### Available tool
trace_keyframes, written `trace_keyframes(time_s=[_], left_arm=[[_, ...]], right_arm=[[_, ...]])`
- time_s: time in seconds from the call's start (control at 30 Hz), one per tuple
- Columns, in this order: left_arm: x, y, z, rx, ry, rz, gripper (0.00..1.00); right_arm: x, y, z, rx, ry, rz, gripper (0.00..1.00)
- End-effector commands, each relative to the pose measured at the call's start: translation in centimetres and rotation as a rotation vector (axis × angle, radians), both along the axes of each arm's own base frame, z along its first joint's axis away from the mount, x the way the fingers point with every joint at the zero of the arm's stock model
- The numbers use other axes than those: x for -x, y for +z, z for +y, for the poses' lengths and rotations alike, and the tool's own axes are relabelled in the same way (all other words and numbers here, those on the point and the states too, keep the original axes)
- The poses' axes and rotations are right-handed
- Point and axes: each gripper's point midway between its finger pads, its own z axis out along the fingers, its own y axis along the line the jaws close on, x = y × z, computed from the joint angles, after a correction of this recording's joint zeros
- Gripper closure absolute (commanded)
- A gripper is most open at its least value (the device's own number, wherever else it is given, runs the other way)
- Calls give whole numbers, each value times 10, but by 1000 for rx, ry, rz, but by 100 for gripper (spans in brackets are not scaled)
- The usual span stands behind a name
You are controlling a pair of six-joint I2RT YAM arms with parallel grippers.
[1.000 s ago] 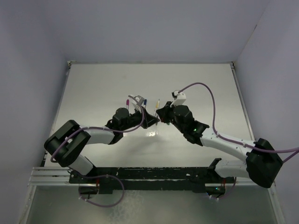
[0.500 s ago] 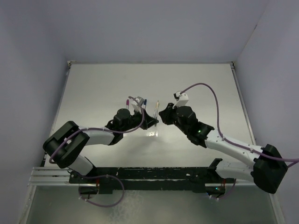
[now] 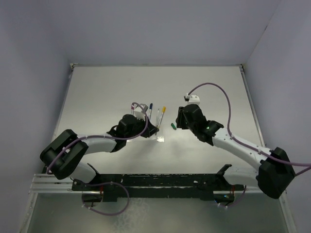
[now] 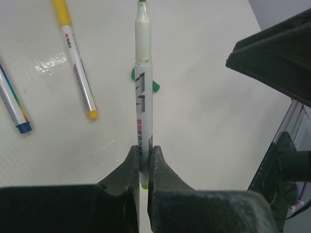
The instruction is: Insert the pens into the pen caps
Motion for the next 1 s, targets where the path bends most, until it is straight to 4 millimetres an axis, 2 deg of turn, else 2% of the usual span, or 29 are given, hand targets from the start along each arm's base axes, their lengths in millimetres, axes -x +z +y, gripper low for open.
trace_keyframes(time_s=[0.0, 0.37, 0.67, 0.73, 0.97], left_arm=[[1, 3, 5, -29, -1, -7, 100], [18, 4, 8, -70, -78, 6, 100], [24, 3, 7, -67, -109, 9, 100], [25, 3, 7, -63, -115, 10, 100], [26, 4, 4, -46, -131, 7, 100]], right_arm=[[-9, -28, -10, 38, 37, 190, 60], [-27, -66, 23, 104, 215, 317, 64], [-33, -89, 20, 167, 217, 355, 64], [-41, -84, 26, 166, 225, 336, 64], [-47, -94, 27, 196, 230, 349, 59]])
